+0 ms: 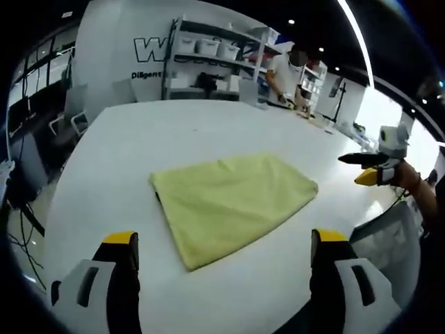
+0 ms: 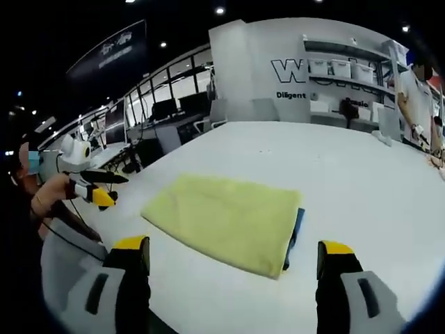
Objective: Fold the garment on the visible template until the final outline fits inside the template.
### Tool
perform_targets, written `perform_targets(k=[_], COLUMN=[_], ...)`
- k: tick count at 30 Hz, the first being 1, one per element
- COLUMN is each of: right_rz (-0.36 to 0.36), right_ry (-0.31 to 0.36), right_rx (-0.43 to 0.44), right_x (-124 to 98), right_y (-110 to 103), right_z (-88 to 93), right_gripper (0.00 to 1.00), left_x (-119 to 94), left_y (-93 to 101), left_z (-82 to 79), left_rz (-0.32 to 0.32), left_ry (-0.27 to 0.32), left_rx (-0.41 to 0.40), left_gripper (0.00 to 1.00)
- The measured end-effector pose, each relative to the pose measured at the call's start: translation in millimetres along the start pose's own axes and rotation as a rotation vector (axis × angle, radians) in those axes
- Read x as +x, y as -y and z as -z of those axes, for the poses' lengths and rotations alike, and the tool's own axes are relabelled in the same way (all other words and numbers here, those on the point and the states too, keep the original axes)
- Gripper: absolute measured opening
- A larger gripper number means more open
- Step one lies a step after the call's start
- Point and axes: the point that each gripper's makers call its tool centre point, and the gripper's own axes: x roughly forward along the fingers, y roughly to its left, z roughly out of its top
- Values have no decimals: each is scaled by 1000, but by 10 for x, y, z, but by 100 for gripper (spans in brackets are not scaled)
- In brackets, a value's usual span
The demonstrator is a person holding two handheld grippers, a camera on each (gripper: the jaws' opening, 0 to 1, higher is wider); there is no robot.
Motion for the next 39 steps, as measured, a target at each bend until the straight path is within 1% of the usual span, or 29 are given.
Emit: perform_targets(k=[6,11,17,22,26,29,32,34,39], right_rz=[3,0,-4,8,17,8,14,14,13], right_ry=[13,11,9,3,-12,-2,4,-5,-6], right_rx=[8,10,4,1,-4,-2,-1,-3,-12], right_x=[-28,-27,-29,-32,-11,17,37,49,32], right_y=[9,-8,-22,-2,20,4,15,21,11], right_z=[-3,27,25,42,74,70,73,99,96], right_gripper=[99,99,99,99,99,99,99,99,99], left_x=[-16,-30,-37,-47,-51,-39,-32,-26,-29], left_y=[-21,-18,-33,-46,-65,-75,-57,-48,-64], left_z=[19,35,54,57,80,110,122,136,133], left_rz=[-7,-9,-13,-17,-31,-39,-31,-25,-31], left_ry=[-4,3,-4,3,-2,-3,-1,-3,-3], left_rx=[-3,-7,1,0,0,-9,-16,-14,-13], left_gripper=[99,99,99,99,99,98,99,99,99])
